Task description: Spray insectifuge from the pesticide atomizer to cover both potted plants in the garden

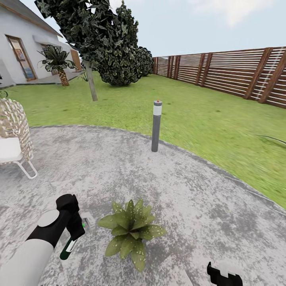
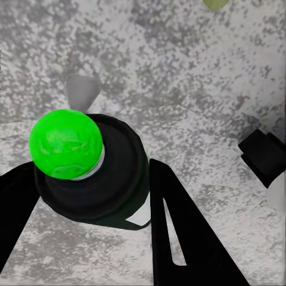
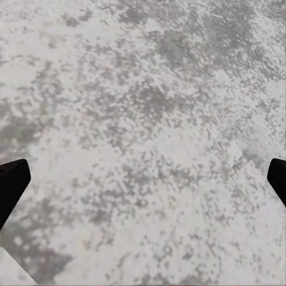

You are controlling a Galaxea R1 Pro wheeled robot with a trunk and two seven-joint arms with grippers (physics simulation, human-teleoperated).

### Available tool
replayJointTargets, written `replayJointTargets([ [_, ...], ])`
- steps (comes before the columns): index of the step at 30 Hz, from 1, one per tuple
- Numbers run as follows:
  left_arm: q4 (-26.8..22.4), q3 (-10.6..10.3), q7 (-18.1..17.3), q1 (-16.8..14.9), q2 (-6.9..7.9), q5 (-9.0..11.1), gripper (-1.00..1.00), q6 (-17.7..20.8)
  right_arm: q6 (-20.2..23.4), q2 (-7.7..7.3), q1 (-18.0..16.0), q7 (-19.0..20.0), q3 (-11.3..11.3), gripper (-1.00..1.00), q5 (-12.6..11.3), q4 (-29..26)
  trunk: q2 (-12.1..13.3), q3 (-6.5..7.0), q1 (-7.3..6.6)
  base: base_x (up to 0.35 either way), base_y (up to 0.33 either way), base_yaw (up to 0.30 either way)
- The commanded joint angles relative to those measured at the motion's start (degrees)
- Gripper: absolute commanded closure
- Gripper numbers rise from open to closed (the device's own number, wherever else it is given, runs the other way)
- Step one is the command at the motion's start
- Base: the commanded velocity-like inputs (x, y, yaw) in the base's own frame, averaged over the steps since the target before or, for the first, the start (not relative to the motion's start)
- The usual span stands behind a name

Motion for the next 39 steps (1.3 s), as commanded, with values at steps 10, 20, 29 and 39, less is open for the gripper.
replayJointTargets([
  [10,0.1,-0.3,0.1,0.7,-0.23,-0.2,1.00,0.6,-0.1,-0.16,0.0,-0.3,-0.5,-1.00,0.5,0.1,0.0,-0.45,-0.01,0.195,0.065,0.023],
  [20,0.1,0.2,0.2,6.3,1.98,-0.2,1.00,0.4,-0.2,-0.16,0.0,-0.4,-0.4,-1.00,0.5,0.1,0.0,-0.53,-0.01,0.125,-0.024,0.000],
  [29,-0.8,0.1,0.2,6.6,1.51,3.7,1.00,0.6,-0.1,-0.04,0.0,-0.4,-0.4,-1.00,0.5,0.1,0.0,-0.53,-0.01,-0.201,-0.058,0.092],
  [39,-0.9,0.1,-2.2,5.6,0.83,4.1,1.00,0.8,-0.1,-0.16,0.0,-0.4,-0.4,-1.00,0.5,0.1,0.0,-0.53,-0.01,-0.051,-0.035,0.101],
])
